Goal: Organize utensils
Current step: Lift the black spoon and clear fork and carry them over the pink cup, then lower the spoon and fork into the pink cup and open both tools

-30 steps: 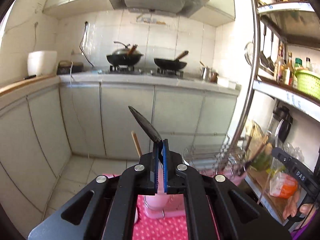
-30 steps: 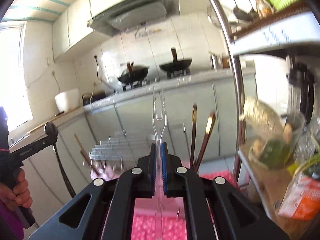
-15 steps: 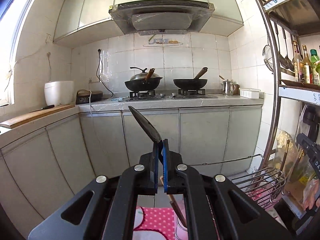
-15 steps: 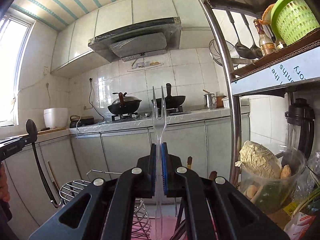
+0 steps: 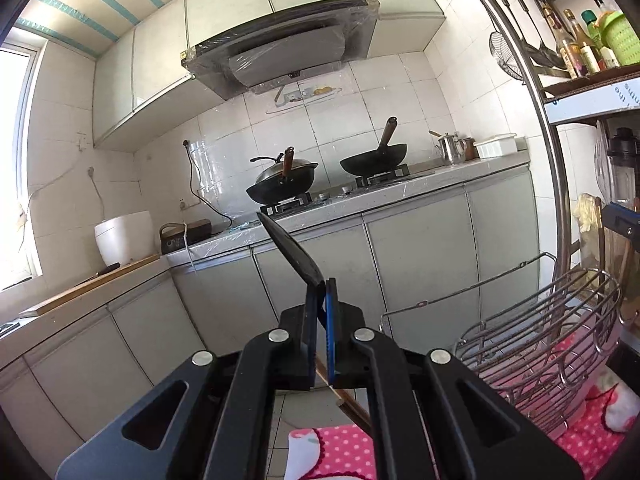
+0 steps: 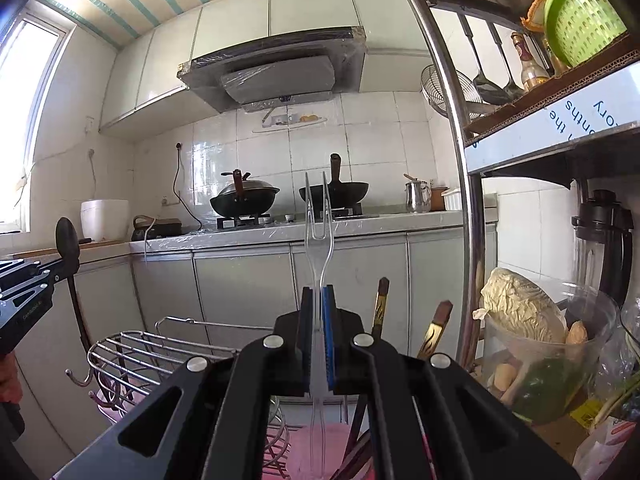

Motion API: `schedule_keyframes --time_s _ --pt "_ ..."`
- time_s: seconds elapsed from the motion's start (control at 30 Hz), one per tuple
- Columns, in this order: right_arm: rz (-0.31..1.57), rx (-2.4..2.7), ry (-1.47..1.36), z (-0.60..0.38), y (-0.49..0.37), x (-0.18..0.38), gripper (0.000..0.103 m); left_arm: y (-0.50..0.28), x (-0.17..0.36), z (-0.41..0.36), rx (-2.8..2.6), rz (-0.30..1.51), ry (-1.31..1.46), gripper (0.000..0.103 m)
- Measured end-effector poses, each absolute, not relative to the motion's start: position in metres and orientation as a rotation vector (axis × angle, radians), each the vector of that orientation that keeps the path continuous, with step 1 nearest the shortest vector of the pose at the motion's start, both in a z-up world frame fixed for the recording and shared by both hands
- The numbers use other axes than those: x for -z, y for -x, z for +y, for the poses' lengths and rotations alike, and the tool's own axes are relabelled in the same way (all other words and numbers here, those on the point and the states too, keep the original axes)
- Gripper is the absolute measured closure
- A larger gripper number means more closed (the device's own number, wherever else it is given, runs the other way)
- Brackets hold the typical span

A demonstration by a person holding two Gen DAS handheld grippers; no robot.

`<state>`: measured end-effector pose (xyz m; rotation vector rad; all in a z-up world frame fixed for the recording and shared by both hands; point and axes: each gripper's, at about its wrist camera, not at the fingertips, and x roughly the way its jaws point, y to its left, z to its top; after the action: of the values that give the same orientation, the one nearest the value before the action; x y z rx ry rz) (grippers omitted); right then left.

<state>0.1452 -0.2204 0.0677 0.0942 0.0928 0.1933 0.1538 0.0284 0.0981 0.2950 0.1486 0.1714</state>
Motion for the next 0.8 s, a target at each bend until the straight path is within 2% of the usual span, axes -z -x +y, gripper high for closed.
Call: schedule_keyframes --time_s 0.5,0.8 --pt "0.270 -0.201 -0.114 -0.217 -0.132 -0.023 0.098 -0.146 -0.040 0.019 -0.102 0.273 -0.308 0.100" --pt "0.357 -0.194 -0.111 -0.220 -0.128 -0.007 0.098 -0.143 -0.025 0.023 -0.065 0.340 -0.249 0.099"
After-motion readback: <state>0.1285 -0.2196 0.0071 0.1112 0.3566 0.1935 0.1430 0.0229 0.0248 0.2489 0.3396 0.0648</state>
